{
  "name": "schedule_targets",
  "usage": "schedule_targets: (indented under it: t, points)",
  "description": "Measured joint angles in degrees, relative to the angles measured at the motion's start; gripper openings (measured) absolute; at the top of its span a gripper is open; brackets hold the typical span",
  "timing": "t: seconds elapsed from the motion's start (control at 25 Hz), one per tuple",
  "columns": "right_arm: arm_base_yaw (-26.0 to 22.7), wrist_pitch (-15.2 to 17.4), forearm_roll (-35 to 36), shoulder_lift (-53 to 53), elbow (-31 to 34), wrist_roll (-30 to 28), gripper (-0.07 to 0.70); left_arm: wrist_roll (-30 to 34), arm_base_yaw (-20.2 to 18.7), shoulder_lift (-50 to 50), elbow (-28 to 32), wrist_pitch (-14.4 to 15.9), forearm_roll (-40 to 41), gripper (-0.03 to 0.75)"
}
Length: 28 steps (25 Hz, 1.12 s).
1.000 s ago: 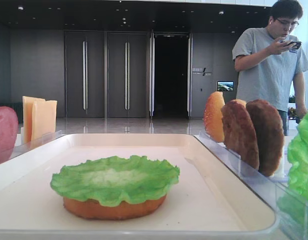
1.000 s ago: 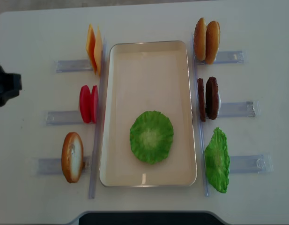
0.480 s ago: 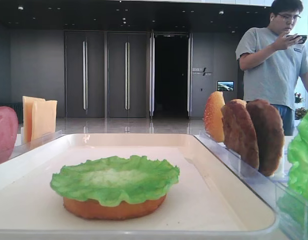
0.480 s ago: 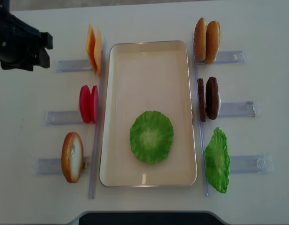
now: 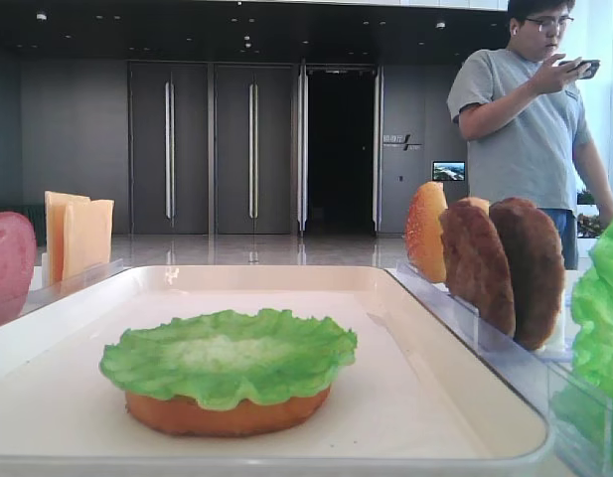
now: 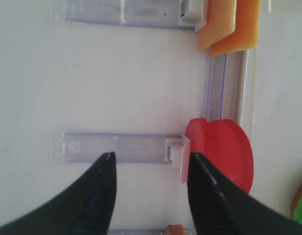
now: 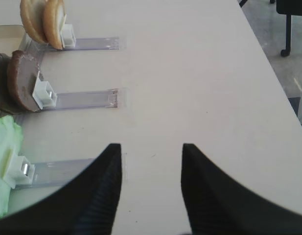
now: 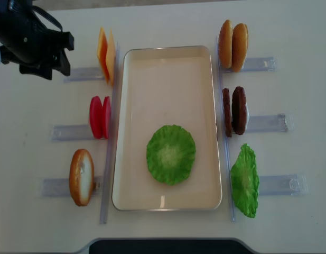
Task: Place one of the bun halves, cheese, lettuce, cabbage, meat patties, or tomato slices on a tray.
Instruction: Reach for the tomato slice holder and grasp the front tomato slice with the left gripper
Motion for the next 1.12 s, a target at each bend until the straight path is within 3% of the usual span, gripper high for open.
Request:
schedule_targets:
  t: [0.16, 0.68, 1.12]
  points:
    - [0.00, 0.00, 0.00, 0.00, 0.00, 0.00, 0.309, 0.00, -2.10, 0.17, -0.06, 0.03, 0.04, 0.368]
    - [0.00, 0.00, 0.00, 0.00, 0.00, -0.05, 0.307, -6.71, -14.71, 2.15, -0.10, -0.51, 0.85, 0.368]
    - [0.00, 0.00, 0.00, 0.00, 0.00, -0.05, 0.307, -11.97, -15.77, 4.89, -0.10, 0.71, 0.85, 0.368]
